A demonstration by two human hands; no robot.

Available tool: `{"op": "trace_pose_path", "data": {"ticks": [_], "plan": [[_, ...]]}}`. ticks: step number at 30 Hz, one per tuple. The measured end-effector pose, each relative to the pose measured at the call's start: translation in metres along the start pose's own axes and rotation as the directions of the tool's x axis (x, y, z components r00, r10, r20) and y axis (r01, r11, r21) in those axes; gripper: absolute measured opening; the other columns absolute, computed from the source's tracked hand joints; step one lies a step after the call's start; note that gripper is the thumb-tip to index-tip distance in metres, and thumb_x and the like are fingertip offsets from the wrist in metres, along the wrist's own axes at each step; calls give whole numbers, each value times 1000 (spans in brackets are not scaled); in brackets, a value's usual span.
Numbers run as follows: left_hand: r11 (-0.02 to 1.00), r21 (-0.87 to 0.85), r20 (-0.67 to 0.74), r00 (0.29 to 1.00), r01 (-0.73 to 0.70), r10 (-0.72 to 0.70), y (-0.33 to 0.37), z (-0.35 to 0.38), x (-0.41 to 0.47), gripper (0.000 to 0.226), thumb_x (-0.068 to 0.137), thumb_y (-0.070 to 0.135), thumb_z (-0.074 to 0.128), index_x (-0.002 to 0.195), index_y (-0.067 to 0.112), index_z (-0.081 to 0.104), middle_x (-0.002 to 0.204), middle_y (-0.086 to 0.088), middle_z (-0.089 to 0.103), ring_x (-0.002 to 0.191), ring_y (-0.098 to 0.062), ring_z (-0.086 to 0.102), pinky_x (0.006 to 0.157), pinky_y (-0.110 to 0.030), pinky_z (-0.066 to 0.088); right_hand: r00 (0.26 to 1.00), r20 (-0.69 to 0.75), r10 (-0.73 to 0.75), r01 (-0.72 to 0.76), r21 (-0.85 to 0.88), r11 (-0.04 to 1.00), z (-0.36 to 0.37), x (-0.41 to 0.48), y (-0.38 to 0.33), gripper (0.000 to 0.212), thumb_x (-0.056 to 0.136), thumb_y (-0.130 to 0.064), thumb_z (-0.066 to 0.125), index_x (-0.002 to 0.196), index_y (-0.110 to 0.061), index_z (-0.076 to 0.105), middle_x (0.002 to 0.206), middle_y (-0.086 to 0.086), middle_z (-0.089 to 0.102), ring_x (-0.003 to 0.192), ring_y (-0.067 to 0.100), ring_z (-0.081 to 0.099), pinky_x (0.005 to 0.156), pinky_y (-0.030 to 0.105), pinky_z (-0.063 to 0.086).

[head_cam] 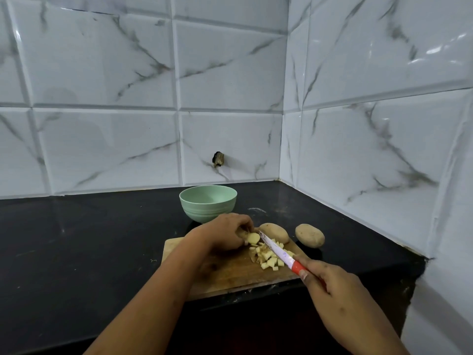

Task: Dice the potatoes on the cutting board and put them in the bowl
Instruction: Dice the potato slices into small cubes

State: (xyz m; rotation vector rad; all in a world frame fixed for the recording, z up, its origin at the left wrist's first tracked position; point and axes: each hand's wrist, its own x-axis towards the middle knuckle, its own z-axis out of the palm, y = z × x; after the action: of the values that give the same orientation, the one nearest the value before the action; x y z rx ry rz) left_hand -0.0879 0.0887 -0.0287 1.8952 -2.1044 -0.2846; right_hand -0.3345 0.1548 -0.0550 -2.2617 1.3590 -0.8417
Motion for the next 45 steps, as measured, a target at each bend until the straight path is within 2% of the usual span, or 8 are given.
{"op": "trace_pose_path", "data": {"ticks": [8, 12, 19, 23, 25, 36, 41, 45], "plan": [[982, -168, -199, 978, -92, 57, 1, 4, 0, 27, 84, 14, 67, 89, 35, 51, 98, 13, 59, 100, -10, 56, 91, -29, 44, 1000, 9, 11, -11, 24, 1000, 2, 2, -1, 40, 101, -38, 38, 141, -46, 37, 88, -19, 54, 70, 3, 54, 55, 15, 40], [979, -143, -236, 965, -149, 112, 4, 5, 1, 27, 84, 6, 66, 101, 27, 63, 101, 9, 63, 95, -6, 56, 82, -12, 42, 1000, 17, 18, -19, 30, 999, 3, 2, -1, 41, 101, -39, 38, 142, -45, 37, 96, -20, 55, 72, 2, 53, 56, 13, 38], [916, -362, -440, 898, -174, -3, 7, 4, 0, 21, 88, 5, 62, 91, 25, 63, 95, 9, 62, 91, -7, 58, 73, -8, 46, 1000, 25, 9, -11, 52, 999, 4, -1, -3, 40, 100, -39, 39, 140, -45, 40, 99, -18, 59, 69, 0, 51, 56, 14, 38], [851, -493, -513, 850, -181, -117, 7, -7, -13, 26, 87, 1, 62, 85, 27, 62, 96, 7, 66, 96, -16, 62, 87, -29, 52, 999, 49, -11, 8, 76, 997, 6, -5, -10, 36, 100, -39, 41, 134, -51, 44, 100, -19, 59, 82, 1, 56, 72, 17, 47], [876, -442, -527, 846, -194, -79, 10, -11, -35, 28, 86, -2, 61, 86, 25, 63, 93, 10, 67, 94, -9, 63, 85, -19, 50, 996, 81, -41, 35, 72, 997, 8, -8, -17, 35, 99, -42, 41, 131, -55, 43, 110, -19, 59, 94, 1, 55, 84, 20, 48], [950, -287, -429, 869, 126, -245, 10, 11, -120, 24, 88, 12, 63, 92, 35, 69, 98, 22, 61, 84, 11, 53, 67, 1, 39, 993, 38, -113, 116, -100, 988, 23, -14, -41, 41, 101, -44, 32, 141, -50, 32, 121, -16, 58, 101, 2, 56, 79, 20, 48], [940, -242, -381, 867, 243, -322, 14, 22, -123, 28, 84, 49, 63, 111, 40, 64, 112, 25, 60, 95, 8, 50, 87, -18, 44, 990, 20, -138, 139, -176, 974, 23, -14, -41, 43, 102, -42, 29, 145, -49, 26, 119, -13, 58, 86, 2, 50, 64, 16, 40], [937, -108, -429, 835, 333, -346, 20, 29, -124, 40, 79, 64, 57, 114, 46, 60, 113, 26, 61, 104, 1, 53, 91, -32, 47, 987, 42, -154, 159, -199, 967, 23, -14, -42, 43, 102, -43, 31, 145, -47, 29, 121, -13, 58, 101, 3, 55, 72, 17, 43]]}}
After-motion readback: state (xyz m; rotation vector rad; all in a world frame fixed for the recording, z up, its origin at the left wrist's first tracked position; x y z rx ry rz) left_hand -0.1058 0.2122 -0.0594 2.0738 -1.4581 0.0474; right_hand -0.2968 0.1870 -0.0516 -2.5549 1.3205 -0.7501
